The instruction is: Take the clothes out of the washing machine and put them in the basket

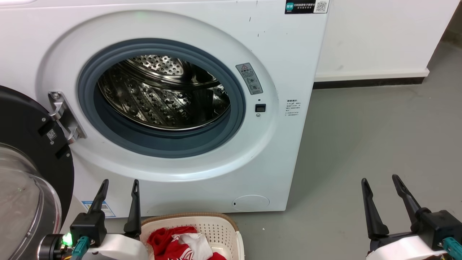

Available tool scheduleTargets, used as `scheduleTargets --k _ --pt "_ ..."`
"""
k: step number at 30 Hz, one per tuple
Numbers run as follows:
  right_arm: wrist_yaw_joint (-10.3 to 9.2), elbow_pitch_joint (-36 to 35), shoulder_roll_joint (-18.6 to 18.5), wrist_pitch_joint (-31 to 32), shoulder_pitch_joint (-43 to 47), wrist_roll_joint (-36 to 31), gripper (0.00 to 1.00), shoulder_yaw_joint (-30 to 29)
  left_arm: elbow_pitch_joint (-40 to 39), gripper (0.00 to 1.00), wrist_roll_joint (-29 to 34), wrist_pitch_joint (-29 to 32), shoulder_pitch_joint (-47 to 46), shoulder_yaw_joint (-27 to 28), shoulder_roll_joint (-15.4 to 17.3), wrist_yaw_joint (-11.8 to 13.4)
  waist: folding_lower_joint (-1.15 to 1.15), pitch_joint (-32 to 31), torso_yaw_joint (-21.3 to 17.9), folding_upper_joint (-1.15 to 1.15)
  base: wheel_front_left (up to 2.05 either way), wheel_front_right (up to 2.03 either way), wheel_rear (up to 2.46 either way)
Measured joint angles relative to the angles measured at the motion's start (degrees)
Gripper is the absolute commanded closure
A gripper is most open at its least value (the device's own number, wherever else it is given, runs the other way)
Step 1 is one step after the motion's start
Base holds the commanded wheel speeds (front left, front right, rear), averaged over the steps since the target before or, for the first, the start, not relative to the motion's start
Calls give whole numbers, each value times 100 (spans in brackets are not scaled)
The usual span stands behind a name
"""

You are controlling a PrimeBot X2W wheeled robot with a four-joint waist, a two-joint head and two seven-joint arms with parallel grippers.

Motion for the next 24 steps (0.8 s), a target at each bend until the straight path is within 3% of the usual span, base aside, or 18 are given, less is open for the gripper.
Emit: scheduleTargets --k 24 --pt "0 -86 0 67 110 -42 0 48 -160 0 -113 353 107 -114 81 77 0 -94 -18 0 0 0 0"
